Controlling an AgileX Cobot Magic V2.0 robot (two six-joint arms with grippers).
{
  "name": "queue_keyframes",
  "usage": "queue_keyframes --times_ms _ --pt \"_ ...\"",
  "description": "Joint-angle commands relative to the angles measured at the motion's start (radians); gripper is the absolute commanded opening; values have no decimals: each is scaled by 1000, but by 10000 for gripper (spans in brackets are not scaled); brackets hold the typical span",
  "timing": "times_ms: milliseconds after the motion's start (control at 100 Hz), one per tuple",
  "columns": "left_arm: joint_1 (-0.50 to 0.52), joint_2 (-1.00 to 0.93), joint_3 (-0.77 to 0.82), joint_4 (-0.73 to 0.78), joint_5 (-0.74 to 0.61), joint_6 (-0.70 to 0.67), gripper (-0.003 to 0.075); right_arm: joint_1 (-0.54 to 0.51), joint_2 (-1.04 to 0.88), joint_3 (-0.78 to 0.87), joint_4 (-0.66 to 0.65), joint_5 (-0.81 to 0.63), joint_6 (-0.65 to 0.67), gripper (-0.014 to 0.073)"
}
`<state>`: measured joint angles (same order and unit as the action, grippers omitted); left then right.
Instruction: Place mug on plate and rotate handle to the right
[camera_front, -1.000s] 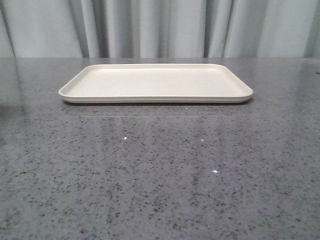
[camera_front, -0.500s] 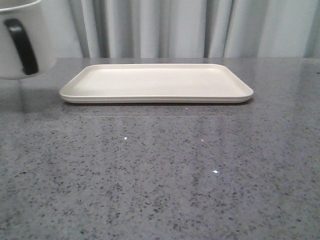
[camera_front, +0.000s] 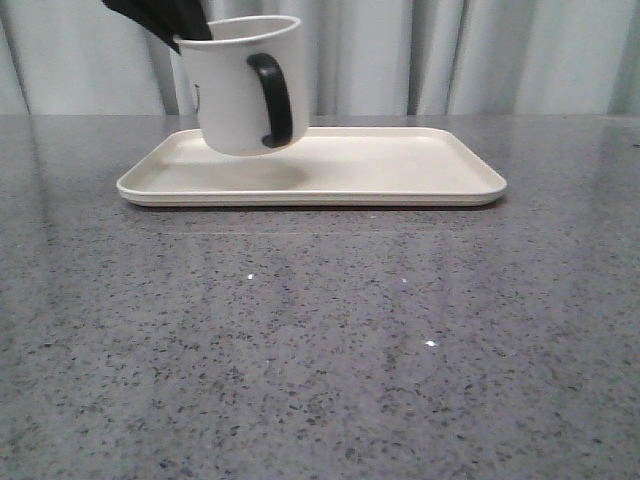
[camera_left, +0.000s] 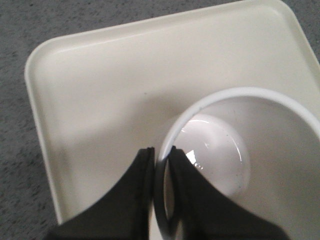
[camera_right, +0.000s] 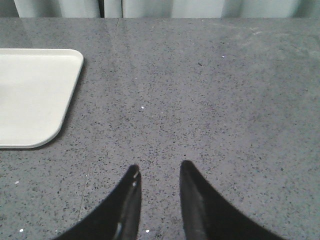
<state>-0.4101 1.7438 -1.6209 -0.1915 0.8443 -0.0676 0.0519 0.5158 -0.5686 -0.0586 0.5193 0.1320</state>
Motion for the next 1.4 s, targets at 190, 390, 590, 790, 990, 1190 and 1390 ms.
queue_keyframes --times_ms 190,390,590,790,990,1190,1390 --pt "-48 58 -127 -22 -45 -19 -19 -1 12 -36 -13 -59 -8 219" --pt "-48 71 -127 -22 -45 -19 -19 -1 12 -36 -13 -57 -8 219" --pt "-46 71 -127 -23 -45 -19 91 -1 12 -36 -13 -50 -8 219" --pt "-45 66 -127 -22 -39 -19 320 -1 12 -36 -13 -50 -8 219" --pt "-45 21 -127 -20 -48 -11 315 6 12 -36 -13 -56 -8 219" --pt "-45 -82 -123 -5 -54 16 315 64 27 -39 -14 -48 -8 218" --pt "-45 -210 -61 4 -58 35 314 155 101 -87 -14 -36 -8 238"
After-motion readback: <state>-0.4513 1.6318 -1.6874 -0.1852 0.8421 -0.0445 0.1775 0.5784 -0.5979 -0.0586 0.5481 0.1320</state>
